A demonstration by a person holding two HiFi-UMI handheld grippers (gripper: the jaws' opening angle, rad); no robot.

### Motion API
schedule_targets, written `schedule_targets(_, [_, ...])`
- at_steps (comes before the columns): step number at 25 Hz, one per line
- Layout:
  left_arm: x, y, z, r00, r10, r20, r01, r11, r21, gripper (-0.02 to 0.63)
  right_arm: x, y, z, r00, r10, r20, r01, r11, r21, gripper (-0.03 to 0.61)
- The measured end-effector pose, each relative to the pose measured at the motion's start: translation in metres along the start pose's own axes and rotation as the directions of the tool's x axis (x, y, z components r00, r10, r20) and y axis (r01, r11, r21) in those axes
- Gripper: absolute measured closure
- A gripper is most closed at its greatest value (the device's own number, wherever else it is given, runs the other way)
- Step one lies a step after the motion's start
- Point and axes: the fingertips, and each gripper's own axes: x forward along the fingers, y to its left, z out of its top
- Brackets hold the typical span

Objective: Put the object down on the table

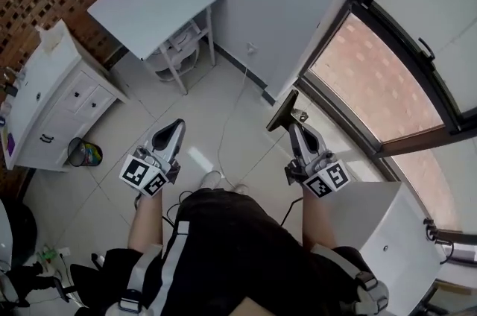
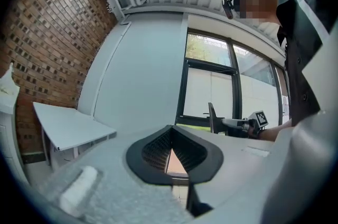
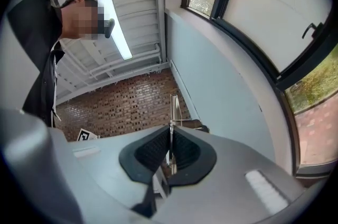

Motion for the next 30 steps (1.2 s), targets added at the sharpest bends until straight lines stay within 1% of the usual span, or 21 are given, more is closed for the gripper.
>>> schedule_targets(2, [-0.013,0.003,0.001,1.0,0.025,0.005,-0.025,1.0,0.001,0.614,0.006,0.007,-0.008,1.0,0.025,-0.015,-0.024,1.0,0.009,0.577])
schedule_targets(5, [-0.027,0.009,0.0,0.998,0.052,0.02,-0.051,0.999,-0.008,0.614,0.016,0.014,-0.015,0.999,0.04,-0.03,-0.039,0.999,0.015,0.577])
schedule_targets(11, [-0.045,0.036,0.003,0.995,0.075,0.058,-0.073,0.997,-0.035,0.614,0.042,0.032,-0.017,0.998,0.055,-0.028,-0.055,0.998,-0.006,0.577])
schedule_targets(15, [-0.056,0.066,0.016,0.993,0.085,0.08,-0.084,0.996,-0.023,0.614,0.068,0.052,-0.015,0.997,0.078,-0.008,-0.078,0.996,-0.031,0.577])
schedule_targets(18, [-0.063,0.086,0.027,0.989,0.102,0.108,-0.101,0.995,-0.014,0.614,0.091,0.065,-0.015,0.995,0.103,-0.02,-0.104,0.993,-0.049,0.577])
schedule_targets(21, [-0.07,0.099,0.031,0.988,0.107,0.109,-0.109,0.994,0.006,0.614,0.111,0.079,-0.017,0.991,0.133,-0.034,-0.135,0.989,-0.065,0.577])
schedule_targets(23, [-0.077,0.107,0.03,0.987,0.117,0.109,-0.118,0.993,0.004,0.614,0.123,0.086,-0.021,0.988,0.148,-0.046,-0.151,0.986,-0.072,0.577])
schedule_targets(30, [-0.115,0.143,0.032,0.972,0.2,0.127,-0.199,0.98,-0.018,0.614,0.17,0.112,-0.042,0.971,0.221,-0.094,-0.228,0.971,-0.066,0.577])
